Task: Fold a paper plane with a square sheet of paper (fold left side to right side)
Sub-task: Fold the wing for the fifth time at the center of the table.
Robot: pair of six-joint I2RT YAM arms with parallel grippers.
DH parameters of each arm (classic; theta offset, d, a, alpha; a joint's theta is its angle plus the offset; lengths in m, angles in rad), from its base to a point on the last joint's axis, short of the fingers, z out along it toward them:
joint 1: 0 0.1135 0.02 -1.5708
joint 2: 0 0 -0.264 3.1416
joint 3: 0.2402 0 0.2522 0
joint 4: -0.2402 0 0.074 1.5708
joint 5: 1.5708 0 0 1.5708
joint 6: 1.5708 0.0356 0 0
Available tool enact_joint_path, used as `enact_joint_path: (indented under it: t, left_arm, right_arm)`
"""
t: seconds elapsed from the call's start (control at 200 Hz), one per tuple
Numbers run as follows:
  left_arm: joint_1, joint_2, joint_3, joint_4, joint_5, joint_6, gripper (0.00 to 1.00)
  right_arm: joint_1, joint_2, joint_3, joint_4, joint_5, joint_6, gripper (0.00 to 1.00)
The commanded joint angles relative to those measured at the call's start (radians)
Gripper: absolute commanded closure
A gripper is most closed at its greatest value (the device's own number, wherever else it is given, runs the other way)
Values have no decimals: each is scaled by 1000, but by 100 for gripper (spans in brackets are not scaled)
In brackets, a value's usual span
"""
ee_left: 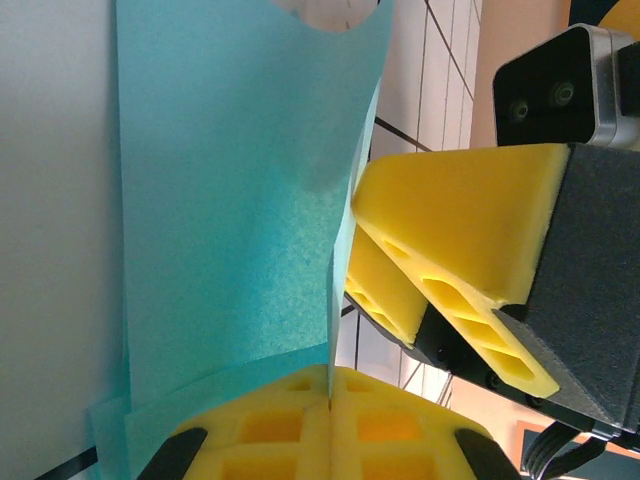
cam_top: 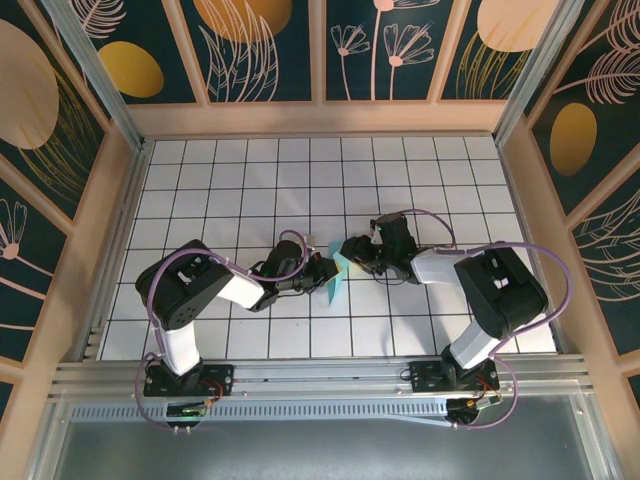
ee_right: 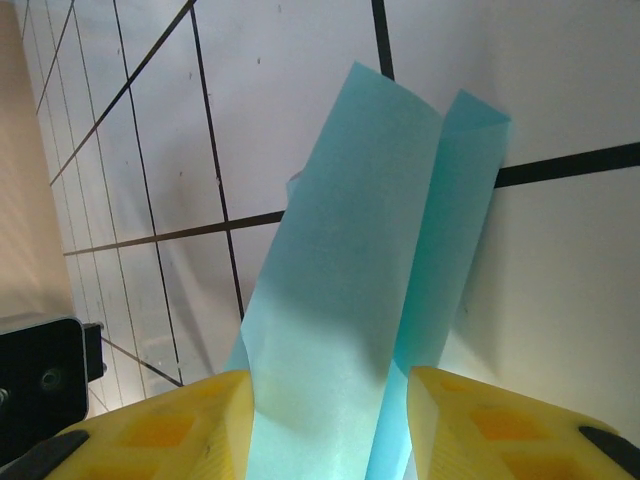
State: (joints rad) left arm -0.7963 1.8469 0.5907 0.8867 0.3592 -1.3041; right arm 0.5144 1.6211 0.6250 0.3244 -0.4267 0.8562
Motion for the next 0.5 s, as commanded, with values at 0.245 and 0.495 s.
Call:
enact_joint_path:
  t: [0.245, 0.495]
  left_arm:
    - [12, 17, -7, 41, -5, -14, 100]
    - [12, 6, -10, 15, -14, 2, 88]
  right_arm:
    - [22, 45, 45, 14, 14, 12, 56]
    - [27, 84, 85, -95, 59, -5, 57]
